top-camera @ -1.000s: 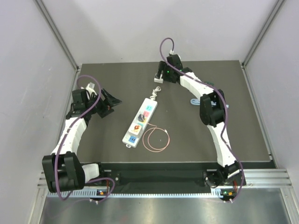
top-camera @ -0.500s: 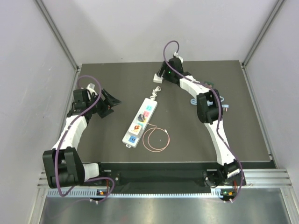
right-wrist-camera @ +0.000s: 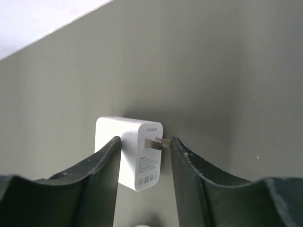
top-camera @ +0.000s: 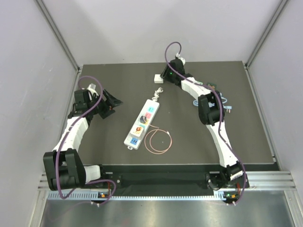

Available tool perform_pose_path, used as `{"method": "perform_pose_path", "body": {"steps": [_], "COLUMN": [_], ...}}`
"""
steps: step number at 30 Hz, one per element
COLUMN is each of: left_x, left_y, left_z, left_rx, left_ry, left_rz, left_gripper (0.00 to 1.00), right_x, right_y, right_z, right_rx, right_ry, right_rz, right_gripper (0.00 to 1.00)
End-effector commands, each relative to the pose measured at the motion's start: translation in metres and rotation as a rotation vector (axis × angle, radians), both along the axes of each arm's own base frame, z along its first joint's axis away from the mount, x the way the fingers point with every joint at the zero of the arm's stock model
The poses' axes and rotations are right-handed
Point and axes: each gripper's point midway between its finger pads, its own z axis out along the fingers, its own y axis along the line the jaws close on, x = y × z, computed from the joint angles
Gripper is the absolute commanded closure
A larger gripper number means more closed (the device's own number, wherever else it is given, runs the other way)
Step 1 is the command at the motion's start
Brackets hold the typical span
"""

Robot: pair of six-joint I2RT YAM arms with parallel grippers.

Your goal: Insert the plug

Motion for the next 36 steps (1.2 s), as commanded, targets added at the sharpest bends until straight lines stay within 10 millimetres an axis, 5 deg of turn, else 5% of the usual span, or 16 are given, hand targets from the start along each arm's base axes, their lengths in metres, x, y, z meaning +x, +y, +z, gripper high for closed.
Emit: {"method": "perform_pose_path", "body": {"steps": [1,8,13,18,19,23,25,26,28,29,31,32,33,34,36], "left_x": [0.013,0.016,0.023,0.06,0.073,0.107,0.131,0.141,0.165,0.174,0.197,0.207,0.212,0.228,0.239], "left_y": [-0.003,-0.015,-0.027,-0.029,-0.027,-0.032,-0.038,-0.041,-0.048,-0.054,-0.061,-0.064,-0.065,-0.069,-0.074], "left_z": [0.017,0.018,0.013,0.02,0.033,0.021,0.034,0.023,0.037,0.019,0.029,0.003,-0.005,-0.012,-0.02], "left_rx": [-0.013,0.037,0.158,0.279,0.302,0.342,0.333,0.325,0.308,0.295,0.279,0.28,0.278,0.276,0.264], "left_ry": [-0.072,-0.076,-0.074,-0.101,-0.129,-0.125,-0.21,-0.201,-0.275,-0.251,-0.294,-0.246,-0.219,-0.212,-0.199], "left_rz": [-0.012,-0.034,-0.043,-0.021,0.003,0.011,0.017,0.009,0.001,-0.03,-0.04,-0.061,-0.07,-0.081,-0.096], "left_gripper": [0.15,0.15,0.15,0.2,0.22,0.23,0.24,0.24,0.24,0.24,0.24,0.24,0.24,0.24,0.25], "right_x": [-0.004,-0.027,-0.056,-0.067,-0.064,-0.04,-0.028,-0.023,-0.012,-0.008,0.004,0.009,0.016,0.02,0.028], "right_y": [-0.007,-0.054,-0.063,-0.051,-0.052,-0.058,-0.054,-0.052,-0.04,-0.036,-0.024,-0.022,-0.019,-0.018,-0.014], "right_z": [0.005,0.009,0.006,0.031,0.038,0.05,0.057,0.049,0.05,0.051,0.053,0.054,0.065,0.049,0.055], "right_rx": [-0.073,-0.13,-0.175,-0.114,-0.111,-0.042,0.032,0.086,0.17,0.217,0.271,0.287,0.3,0.298,0.319], "right_ry": [-0.022,0.04,0.065,0.019,0.002,-0.043,-0.065,-0.048,-0.076,-0.074,-0.109,-0.111,-0.133,-0.111,-0.126], "right_rz": [0.016,0.0,0.055,0.13,0.127,0.045,0.02,-0.005,0.011,0.008,0.035,0.036,0.043,0.039,0.038], "right_gripper": [0.6,0.64,0.64,0.63,0.62,0.58,0.57,0.57,0.56,0.55,0.52,0.51,0.5,0.5,0.5]}}
